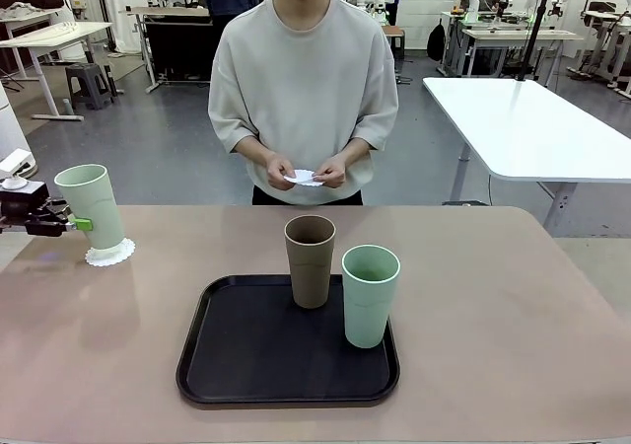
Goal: Place coasters on the table and set cups on them.
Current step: Pick up one Reusable plastic cup and place it on a coaster set by the human.
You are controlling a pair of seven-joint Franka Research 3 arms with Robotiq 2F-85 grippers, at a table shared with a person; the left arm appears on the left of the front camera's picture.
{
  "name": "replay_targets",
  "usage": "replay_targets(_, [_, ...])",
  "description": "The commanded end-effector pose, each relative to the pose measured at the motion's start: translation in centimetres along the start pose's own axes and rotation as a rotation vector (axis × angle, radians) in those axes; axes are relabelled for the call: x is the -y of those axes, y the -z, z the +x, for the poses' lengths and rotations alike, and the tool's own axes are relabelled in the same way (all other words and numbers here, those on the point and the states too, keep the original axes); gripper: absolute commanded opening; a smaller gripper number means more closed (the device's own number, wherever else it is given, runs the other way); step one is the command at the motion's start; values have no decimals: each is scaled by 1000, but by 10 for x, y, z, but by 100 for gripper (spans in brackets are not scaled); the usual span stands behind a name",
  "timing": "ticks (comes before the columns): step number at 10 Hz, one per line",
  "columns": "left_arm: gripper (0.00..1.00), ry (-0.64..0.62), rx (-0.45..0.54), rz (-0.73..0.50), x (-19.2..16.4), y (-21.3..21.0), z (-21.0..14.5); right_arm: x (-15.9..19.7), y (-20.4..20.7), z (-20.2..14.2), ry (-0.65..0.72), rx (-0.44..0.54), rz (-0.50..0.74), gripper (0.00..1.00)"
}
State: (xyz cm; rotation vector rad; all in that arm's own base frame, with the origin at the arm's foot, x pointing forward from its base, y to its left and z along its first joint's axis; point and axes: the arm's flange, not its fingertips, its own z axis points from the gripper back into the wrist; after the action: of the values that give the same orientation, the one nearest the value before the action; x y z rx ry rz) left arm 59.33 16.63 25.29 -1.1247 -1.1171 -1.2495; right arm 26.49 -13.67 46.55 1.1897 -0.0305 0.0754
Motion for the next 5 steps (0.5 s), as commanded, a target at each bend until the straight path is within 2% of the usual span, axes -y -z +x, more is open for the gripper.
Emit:
replay_targets(1, [85,1,0,-3,-1,2,1,0,-1,0,-6,4,12,100])
replay_targets(5, [85,1,0,-3,-1,2,1,0,-1,0,-6,4,12,100])
